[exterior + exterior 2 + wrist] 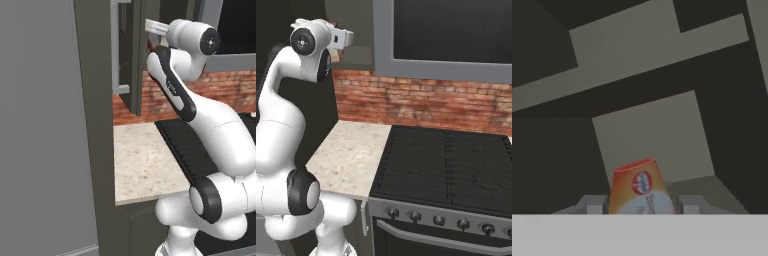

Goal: Pick the boxed food from the counter and place it in the cabinet. Then close the cabinet.

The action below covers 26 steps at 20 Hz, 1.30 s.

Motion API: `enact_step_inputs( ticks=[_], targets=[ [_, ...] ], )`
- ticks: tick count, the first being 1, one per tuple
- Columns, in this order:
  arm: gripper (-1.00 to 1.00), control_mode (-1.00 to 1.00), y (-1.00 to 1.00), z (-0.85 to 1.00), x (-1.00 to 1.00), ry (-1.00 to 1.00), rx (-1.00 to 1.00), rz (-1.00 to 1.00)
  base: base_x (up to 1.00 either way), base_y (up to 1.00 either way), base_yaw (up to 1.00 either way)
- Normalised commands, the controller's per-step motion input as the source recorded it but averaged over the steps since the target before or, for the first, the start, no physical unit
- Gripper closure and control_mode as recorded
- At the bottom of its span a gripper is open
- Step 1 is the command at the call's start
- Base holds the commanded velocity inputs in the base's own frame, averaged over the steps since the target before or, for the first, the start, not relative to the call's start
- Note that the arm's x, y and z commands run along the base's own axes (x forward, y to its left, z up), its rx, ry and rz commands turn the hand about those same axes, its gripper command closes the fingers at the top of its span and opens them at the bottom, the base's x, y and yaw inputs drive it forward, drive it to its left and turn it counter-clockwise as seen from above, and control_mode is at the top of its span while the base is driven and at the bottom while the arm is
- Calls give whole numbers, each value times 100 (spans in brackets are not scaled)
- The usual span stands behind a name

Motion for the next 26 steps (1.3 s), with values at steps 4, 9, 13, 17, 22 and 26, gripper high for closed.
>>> enact_step_inputs(
  ticks=[4, 9, 13, 17, 22, 26],
  targets=[
    [100, -100, 2, 20, 53, 3, 1, -1, 0, 0, 0],
    [100, -100, 20, 0, 56, 1, 0, 0, 0, 0, 0],
    [100, -100, 1, -7, 61, 0, 0, 0, 0, 0, 0],
    [100, -100, 0, -22, 61, 0, 0, 0, 0, 0, 0],
    [100, -100, -1, -36, 43, 0, 0, 0, 0, 0, 0],
    [100, -100, 0, -23, 46, 0, 0, 0, 0, 0, 0]
  ],
)
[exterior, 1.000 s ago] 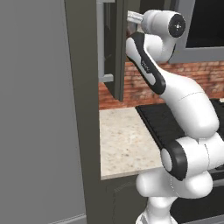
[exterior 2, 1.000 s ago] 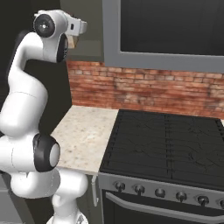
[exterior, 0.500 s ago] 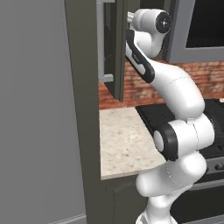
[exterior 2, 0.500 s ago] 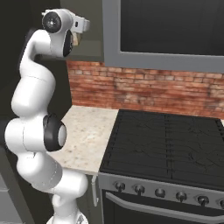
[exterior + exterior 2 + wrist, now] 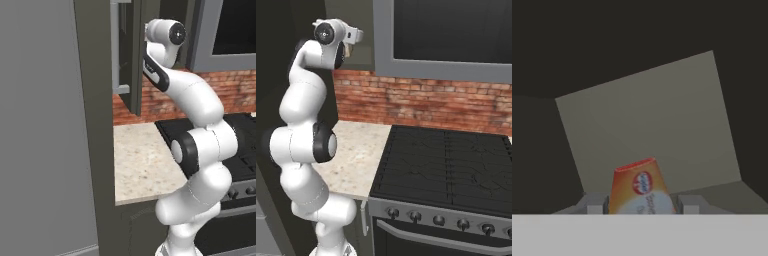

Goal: Pick the boxed food from the counter and place it in the cabinet. Then close the cabinet.

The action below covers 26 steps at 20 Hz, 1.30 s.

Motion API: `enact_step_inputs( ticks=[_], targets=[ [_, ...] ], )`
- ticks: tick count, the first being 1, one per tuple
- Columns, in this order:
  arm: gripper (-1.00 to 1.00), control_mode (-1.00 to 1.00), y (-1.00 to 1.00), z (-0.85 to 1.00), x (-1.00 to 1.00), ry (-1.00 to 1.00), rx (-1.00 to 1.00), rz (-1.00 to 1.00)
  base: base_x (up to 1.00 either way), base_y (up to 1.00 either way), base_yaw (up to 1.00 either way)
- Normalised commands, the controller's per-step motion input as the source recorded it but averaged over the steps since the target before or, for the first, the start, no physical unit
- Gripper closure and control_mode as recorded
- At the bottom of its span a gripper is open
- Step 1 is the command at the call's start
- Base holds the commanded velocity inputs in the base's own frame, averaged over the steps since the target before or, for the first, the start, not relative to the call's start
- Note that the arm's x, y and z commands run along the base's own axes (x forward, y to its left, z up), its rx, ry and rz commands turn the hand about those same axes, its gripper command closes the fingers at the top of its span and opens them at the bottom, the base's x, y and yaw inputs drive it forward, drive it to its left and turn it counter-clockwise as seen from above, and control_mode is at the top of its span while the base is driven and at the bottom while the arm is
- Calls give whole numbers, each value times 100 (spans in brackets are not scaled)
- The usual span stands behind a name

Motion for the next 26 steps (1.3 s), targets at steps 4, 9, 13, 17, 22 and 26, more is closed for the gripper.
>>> enact_step_inputs(
  ticks=[4, 9, 13, 17, 22, 26],
  targets=[
    [100, -100, 0, -23, 48, 0, 0, 0, 0, 0, 0],
    [100, -100, 0, -24, 51, 0, 0, 0, 0, 0, 0],
    [-100, -100, 1, -30, 36, 0, 0, 0, 0, 0, 0],
    [-100, -100, 3, -33, 9, -4, -3, -1, 0, 0, 0],
    [-100, -100, 0, -38, 0, -11, -4, -3, 0, 0, 0],
    [-100, -100, 0, -46, -4, -11, -5, -2, 0, 0, 0]
  ],
)
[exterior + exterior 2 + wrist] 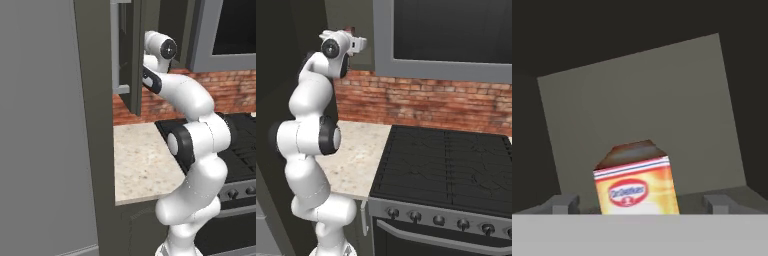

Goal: Pick the boxed food from the counter and place it in the cabinet. Then close the cabinet.

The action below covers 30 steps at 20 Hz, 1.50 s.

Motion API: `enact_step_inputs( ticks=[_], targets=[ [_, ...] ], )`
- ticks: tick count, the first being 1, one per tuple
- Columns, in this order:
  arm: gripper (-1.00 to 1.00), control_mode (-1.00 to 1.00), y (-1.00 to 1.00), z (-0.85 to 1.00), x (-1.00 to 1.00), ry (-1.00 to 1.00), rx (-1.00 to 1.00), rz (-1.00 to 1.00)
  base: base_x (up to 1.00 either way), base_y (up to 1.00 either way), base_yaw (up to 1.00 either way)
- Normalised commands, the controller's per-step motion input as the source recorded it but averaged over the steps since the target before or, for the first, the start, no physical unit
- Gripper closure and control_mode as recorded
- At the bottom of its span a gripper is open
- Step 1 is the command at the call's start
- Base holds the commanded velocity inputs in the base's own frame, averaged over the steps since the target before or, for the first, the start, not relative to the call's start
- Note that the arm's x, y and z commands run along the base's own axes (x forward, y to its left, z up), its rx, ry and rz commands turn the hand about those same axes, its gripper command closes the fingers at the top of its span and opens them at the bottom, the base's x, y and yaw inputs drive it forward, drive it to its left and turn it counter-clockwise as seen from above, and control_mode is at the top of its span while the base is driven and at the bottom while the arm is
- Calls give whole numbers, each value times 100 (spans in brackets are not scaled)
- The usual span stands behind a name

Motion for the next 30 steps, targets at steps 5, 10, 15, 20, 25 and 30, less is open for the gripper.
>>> enact_step_inputs(
  ticks=[5, 10, 15, 20, 25, 30],
  targets=[
    [-100, -100, 0, -11, -52, -4, -3, -2, 0, 0, 0],
    [-100, -100, -18, 35, -84, 21, 0, -1, 0, 0, 0],
    [-100, -100, -14, 67, -83, 47, 0, -1, 0, 0, 0],
    [-100, -100, 0, 16, -98, 23, -1, -3, 0, 0, 0],
    [-100, -100, -1, -48, -100, -12, -8, 0, 0, 0, 0],
    [-100, -100, 0, -37, -98, -12, -17, 7, 0, 0, 0]
  ],
)
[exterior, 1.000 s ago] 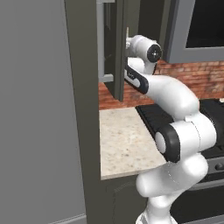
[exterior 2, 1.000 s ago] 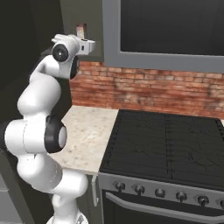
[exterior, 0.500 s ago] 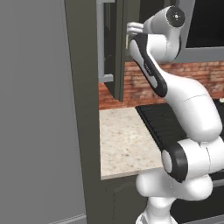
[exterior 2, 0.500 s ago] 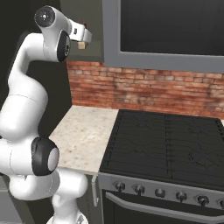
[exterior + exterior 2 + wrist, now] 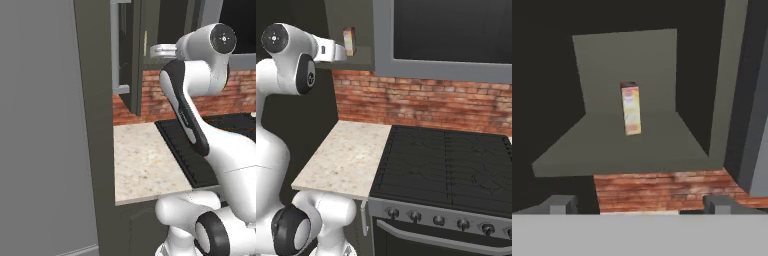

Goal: Pick the boxed food from the counter and place it in the cabinet. Then close the cabinet.

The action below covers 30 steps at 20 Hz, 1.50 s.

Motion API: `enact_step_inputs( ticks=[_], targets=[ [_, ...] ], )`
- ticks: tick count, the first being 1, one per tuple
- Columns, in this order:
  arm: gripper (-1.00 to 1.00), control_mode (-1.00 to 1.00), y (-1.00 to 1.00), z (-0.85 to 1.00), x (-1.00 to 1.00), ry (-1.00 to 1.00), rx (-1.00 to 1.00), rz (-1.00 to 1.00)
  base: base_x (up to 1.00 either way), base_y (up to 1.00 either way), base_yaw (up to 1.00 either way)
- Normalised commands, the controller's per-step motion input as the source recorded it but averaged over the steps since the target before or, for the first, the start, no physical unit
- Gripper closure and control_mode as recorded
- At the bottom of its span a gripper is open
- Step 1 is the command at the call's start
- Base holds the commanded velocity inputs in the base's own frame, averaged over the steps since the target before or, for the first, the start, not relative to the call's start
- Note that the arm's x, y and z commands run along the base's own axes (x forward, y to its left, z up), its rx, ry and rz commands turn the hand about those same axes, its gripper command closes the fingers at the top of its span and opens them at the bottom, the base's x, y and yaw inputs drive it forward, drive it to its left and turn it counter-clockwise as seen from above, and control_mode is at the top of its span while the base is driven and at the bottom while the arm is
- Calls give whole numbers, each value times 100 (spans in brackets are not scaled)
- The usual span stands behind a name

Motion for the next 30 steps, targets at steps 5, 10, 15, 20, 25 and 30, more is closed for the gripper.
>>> enact_step_inputs(
  ticks=[5, 10, 15, 20, 25, 30],
  targets=[
    [-100, -100, 0, -6, -79, -1, -28, 16, 0, 0, 0],
    [-100, -100, 0, 0, -69, 1, -40, 17, 0, 0, 0],
    [-100, -100, 12, -1, -85, 0, -45, 10, 0, 0, 0],
    [-100, -100, 22, -7, -86, -3, -47, 0, 0, 0, 0],
    [-100, -100, 17, -7, -57, -10, -39, 0, 0, 0, 0],
    [-100, -100, 10, 0, -22, -10, -16, 1, 0, 0, 0]
  ],
)
